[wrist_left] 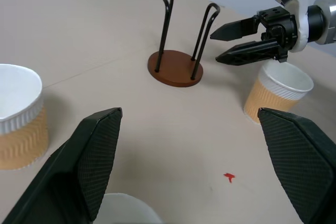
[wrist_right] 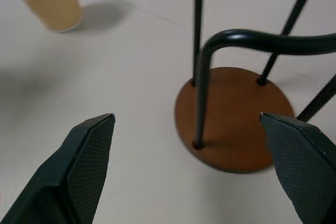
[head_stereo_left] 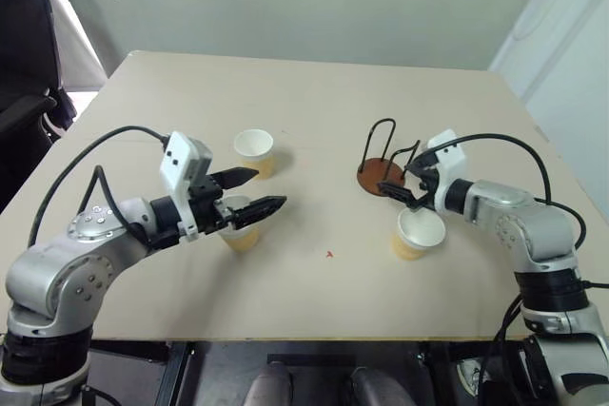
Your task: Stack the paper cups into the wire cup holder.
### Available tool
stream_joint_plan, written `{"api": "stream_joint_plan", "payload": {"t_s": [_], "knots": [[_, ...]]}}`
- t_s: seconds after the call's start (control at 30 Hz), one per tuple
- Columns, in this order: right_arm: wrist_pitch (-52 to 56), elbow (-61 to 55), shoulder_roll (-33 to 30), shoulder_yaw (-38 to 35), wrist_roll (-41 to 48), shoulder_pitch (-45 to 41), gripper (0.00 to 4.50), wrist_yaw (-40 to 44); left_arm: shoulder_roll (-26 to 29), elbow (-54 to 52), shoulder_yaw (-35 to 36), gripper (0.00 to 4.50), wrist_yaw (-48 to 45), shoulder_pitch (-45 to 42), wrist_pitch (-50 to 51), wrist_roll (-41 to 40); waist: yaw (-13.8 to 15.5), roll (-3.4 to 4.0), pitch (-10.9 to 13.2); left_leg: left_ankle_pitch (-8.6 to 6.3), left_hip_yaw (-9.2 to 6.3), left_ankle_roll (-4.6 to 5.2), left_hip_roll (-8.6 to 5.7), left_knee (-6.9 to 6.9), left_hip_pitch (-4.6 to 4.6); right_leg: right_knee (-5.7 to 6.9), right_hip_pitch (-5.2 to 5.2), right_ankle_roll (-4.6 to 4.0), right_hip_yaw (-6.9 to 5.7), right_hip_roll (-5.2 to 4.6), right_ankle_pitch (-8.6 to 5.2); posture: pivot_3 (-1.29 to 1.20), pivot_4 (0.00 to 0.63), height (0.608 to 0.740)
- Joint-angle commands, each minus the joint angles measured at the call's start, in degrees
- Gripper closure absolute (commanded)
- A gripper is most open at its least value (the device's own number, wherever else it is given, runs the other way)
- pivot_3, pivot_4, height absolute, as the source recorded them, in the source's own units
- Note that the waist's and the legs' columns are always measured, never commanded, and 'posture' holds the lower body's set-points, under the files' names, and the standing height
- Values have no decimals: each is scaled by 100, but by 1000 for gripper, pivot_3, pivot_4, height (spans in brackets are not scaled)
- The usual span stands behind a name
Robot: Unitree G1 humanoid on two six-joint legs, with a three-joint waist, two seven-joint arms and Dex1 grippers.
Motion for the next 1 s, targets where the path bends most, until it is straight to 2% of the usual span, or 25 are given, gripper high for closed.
{"api": "stream_joint_plan", "payload": {"t_s": [0.03,0.3,0.4,0.43,0.67,0.73,0.77,1.0], "knots": [[-206,171,174,21,-188,-275,0,-143,24,-246,124,25,7,24,-153,39,-5,0,0,0,0,0,1,-2,-1,0,-2,0,0,0,0,0,150,740],[-432,519,543,-11,-421,-648,0,-183,-10,-339,168,25,88,140,-180,45,1,3,2,6,3,-11,1,-5,-7,0,-11,-1,2,0,0,0,150,740],[-501,611,599,-21,-500,-706,556,-186,-18,-371,196,0,116,186,-184,36,1,3,2,12,3,-22,2,-6,-8,-1,-11,-1,2,0,0,0,150,740],[-518,632,608,-21,-521,-712,869,-179,-18,-375,205,0,124,197,-186,34,1,3,2,11,4,-22,2,-6,-8,-1,-10,-1,2,0,0,0,150,740],[-541,688,591,-65,-625,-722,3377,-149,1,-331,227,0,145,208,-227,63,-3,5,3,12,5,-24,3,-9,-8,0,-12,-3,2,0,1,0,150,740],[-530,690,583,-69,-645,-717,4257,-143,6,-314,221,0,142,194,-237,72,-4,6,3,12,5,-25,3,-9,-8,0,-13,-3,2,0,1,0,150,740],[-519,684,575,-69,-647,-709,4486,-135,9,-299,214,0,141,179,-242,80,-4,5,3,12,5,-25,2,-9,-8,0,-13,-3,2,0,1,0,150,740],[-361,198,416,-46,-316,-512,4486,465,28,-249,201,0,80,147,-253,104,1,6,4,11,6,-27,3,-10,-9,-1,-12,-3,2,0,1,0,150,740]]}}
